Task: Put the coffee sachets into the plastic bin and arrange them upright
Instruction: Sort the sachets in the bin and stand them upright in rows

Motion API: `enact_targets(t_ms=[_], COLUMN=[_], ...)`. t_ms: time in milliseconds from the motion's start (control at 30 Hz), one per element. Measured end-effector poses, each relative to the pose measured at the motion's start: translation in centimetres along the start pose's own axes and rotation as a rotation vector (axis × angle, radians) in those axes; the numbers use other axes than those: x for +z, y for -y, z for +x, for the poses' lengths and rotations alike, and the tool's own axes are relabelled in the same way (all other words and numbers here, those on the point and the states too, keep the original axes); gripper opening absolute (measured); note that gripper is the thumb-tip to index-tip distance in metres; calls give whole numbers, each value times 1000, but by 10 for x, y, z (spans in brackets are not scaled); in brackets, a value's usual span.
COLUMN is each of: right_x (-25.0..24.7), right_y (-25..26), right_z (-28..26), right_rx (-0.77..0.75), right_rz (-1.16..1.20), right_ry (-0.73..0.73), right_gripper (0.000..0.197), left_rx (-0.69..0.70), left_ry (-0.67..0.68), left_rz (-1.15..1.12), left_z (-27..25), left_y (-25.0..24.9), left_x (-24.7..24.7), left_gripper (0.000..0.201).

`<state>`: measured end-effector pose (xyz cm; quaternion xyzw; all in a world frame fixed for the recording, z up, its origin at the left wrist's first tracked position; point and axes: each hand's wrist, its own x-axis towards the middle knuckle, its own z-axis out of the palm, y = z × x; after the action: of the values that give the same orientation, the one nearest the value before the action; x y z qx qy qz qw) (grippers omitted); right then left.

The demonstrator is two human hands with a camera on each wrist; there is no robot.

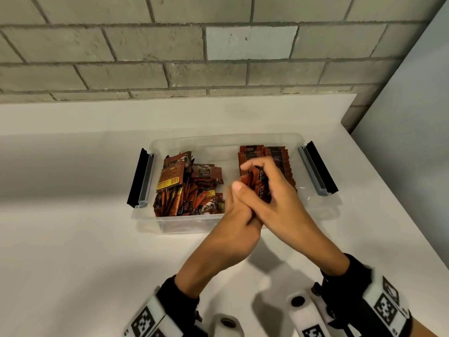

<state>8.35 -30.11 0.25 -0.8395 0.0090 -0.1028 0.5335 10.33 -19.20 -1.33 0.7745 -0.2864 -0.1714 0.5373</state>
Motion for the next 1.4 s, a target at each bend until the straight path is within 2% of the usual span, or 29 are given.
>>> enact_targets(t_ms=[167,233,300,367,400,500,600,667,767,867,967,1100,1233,1400], right_x=[8,11,8,-9,-20,-56,-75,-75,-65,-52,-44,-39,-38,-33], right_y=[-4,-1,7,19,22,25,20,18,7,-9,-25,-41,-47,-46], right_z=[-1,-1,2,12,21,54,88,108,128,139,142,140,138,138], right_rx=[-12,-24,8,63,67,29,160,219,303,351,396,398,291,177], right_rz=[-116,-144,-141,-117,-134,-215,-225,-238,-295,-358,-358,-474,-639,-781], right_ry=[-191,-201,-105,122,238,474,636,675,734,812,886,905,856,825], right_gripper=[16,17,33,56,59,38,31,27,29,29,31,34,33,37], left_rx=[-30,6,18,-57,-116,-262,-355,-433,-572,-728,-841,-868,-885,-852], left_ry=[-137,-142,-110,-51,-19,66,154,196,244,295,332,331,331,349], left_rz=[-125,-70,-50,-80,-98,-88,-103,-133,-151,-104,-95,-45,-6,-4], left_z=[-3,-2,2,9,13,30,55,75,97,106,109,111,103,100], left_y=[4,4,1,-5,-10,-20,-25,-22,-12,-2,10,24,32,34], left_x=[5,6,1,-13,-22,-45,-56,-58,-56,-52,-50,-47,-35,-26], left_gripper=[45,42,39,37,35,25,28,30,19,8,7,36,30,44])
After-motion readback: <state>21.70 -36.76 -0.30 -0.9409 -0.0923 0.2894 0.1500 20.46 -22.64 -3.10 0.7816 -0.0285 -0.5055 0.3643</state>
